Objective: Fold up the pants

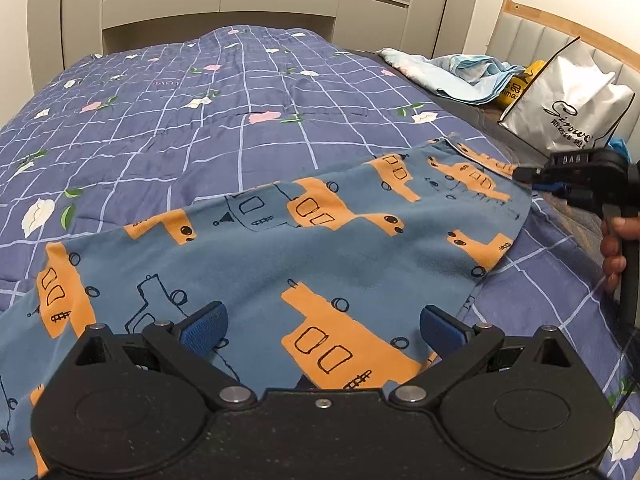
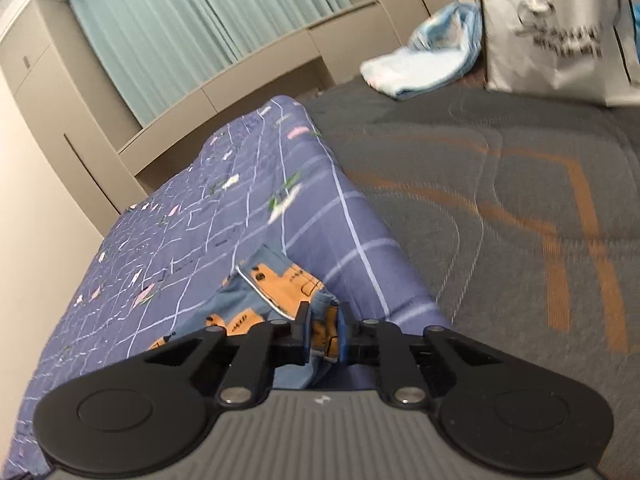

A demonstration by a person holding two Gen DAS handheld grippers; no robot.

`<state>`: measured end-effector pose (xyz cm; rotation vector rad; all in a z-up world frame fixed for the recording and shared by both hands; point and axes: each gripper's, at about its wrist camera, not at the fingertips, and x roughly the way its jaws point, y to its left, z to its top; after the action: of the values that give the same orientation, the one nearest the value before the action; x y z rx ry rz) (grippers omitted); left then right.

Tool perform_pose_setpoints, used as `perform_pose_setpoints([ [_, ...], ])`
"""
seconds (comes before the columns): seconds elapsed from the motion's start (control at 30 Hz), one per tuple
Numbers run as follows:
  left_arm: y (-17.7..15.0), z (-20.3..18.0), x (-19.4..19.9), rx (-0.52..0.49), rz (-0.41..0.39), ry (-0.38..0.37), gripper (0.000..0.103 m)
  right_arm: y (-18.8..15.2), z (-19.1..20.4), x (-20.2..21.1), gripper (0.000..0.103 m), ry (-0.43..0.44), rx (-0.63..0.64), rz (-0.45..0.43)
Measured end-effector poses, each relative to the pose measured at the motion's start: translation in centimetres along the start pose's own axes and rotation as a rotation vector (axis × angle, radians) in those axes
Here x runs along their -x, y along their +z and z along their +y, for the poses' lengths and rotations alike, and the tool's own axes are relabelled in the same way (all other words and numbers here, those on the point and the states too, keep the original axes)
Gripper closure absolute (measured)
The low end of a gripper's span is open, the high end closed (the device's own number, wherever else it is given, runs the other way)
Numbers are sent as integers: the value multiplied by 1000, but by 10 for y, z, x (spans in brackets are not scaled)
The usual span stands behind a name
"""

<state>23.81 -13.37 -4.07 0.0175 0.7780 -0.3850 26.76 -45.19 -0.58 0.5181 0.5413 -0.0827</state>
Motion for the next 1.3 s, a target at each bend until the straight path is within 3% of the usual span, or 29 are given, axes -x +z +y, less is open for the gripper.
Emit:
perform_pose_setpoints([
  [0.2, 3, 6, 4, 43, 0, -30, 1, 13, 10, 5, 90, 7, 38, -24],
  [0.43, 12, 37, 17, 267, -43, -157, 1, 17, 39, 23, 91, 55, 152, -75],
  [0.73, 20, 75, 37, 523, -137, -346, 1, 8, 125, 48, 91, 143, 442, -133],
  [1.0, 9, 113, 40, 710, -153, -441, 1, -39, 200, 66, 91, 250, 687, -93],
  [1.3, -10, 122, 21, 758, -86, -452, 1, -123, 236, 62, 91, 324, 832, 103],
])
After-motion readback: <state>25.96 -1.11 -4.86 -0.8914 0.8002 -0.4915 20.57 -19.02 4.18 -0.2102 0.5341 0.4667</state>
